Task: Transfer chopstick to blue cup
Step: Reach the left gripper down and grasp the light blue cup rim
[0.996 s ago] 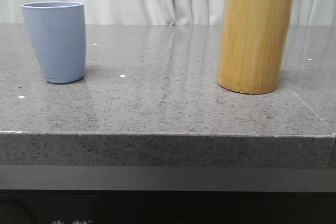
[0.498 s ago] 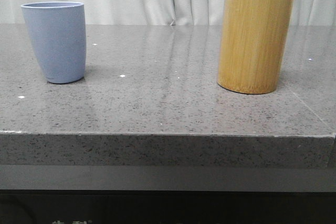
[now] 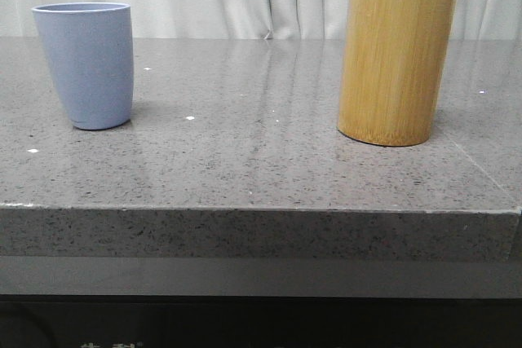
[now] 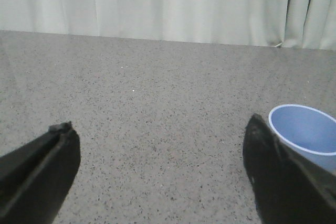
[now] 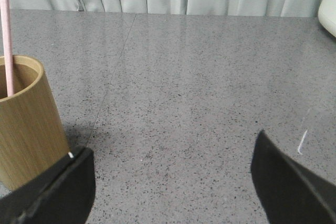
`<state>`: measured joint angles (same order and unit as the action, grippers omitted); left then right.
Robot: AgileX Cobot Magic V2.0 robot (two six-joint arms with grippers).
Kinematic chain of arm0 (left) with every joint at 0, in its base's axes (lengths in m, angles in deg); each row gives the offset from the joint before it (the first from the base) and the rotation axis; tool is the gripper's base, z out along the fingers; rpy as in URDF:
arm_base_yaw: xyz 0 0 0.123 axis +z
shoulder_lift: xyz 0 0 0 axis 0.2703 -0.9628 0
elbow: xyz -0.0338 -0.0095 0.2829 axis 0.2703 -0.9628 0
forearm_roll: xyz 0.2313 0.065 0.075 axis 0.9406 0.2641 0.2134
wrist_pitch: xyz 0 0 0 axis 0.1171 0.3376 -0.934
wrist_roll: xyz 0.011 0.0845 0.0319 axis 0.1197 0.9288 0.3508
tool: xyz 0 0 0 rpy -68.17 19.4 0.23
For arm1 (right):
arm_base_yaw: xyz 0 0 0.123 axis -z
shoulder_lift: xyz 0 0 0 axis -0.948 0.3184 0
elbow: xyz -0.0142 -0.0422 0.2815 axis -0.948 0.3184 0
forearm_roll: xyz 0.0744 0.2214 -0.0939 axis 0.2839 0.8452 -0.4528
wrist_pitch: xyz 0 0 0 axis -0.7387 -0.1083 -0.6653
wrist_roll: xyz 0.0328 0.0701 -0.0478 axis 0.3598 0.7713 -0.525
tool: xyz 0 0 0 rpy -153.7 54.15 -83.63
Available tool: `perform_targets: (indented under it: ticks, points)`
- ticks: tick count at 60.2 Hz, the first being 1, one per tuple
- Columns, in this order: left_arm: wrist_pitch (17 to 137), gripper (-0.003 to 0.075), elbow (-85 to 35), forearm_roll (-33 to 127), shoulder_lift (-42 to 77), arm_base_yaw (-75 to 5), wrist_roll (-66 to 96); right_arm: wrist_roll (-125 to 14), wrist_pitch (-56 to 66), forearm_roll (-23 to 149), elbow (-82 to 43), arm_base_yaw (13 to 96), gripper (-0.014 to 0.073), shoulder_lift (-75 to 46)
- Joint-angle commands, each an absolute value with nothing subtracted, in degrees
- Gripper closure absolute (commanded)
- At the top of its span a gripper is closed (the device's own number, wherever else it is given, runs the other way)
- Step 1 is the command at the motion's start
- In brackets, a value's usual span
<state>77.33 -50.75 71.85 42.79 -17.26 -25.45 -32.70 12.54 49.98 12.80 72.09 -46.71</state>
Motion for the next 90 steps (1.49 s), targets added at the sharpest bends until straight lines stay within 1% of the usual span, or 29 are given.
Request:
perform_targets:
  ticks: [1, 8, 22, 40, 51, 59, 70, 75, 77, 82, 86, 90]
  points:
    - [75.65, 0.0122, -44.63, 71.67, 39.86, -18.33, -23.35, -33.09, 8.43, 49.93, 10.75, 72.38, -0.0022, -46.15]
    - [83.5, 0.0122, -35.83, 71.67, 33.11, -21.48, -22.46, -33.09, 8.43, 49.93, 10.75, 72.38, -0.0022, -46.15]
    - [99.34, 0.0122, -19.2, 71.67, 17.72, -30.4, -22.46, -33.09, 8.43, 49.93, 10.75, 72.38, -0.0022, -46.15]
    - [114.69, 0.0122, -0.27, 73.94, -0.84, -41.37, -22.46, -33.09, 8.43, 49.93, 10.75, 72.38, -0.0022, -46.15]
    - [125.13, 0.0122, 7.85, 73.59, -10.44, -44.09, -22.46, -33.09, 8.43, 49.93, 10.75, 72.38, -0.0022, -46.15]
    - [126.33, 0.0122, 9.92, 72.94, -15.25, -44.19, -22.46, -33.09, 8.49, 49.93, 10.75, 72.38, -0.0022, -46.15]
    - [126.33, 0.0129, 9.9, 72.5, -19.36, -44.19, -22.46, -33.09, 8.67, 49.93, 10.75, 72.38, -0.0022, -46.15]
    - [126.33, 0.0168, 9.9, 72.5, -20.31, -44.19, -22.46, -33.09, 8.67, 49.93, 10.75, 72.38, -0.0022, -46.15]
    - [126.33, 0.0202, 9.9, 72.5, -20.65, -44.19, -22.46, -33.09, 8.67, 49.93, 10.75, 72.38, -0.0022, -46.15]
    - [126.13, 0.0328, 9.9, 72.5, -20.98, -44.19, -22.46, -33.09, 8.67, 49.93, 10.75, 72.38, -0.0022, -46.15]
    - [126.13, 0.0454, 10.01, 72.6, -20.98, -44.19, -22.46, -33.09, 8.67, 49.93, 10.75, 72.38, -0.0022, -46.15]
    - [126.13, 0.0556, 10.17, 72.94, -20.98, -44.19, -22.46, -33.09, 8.67, 49.93, 10.75, 72.38, -0.0022, -46.15]
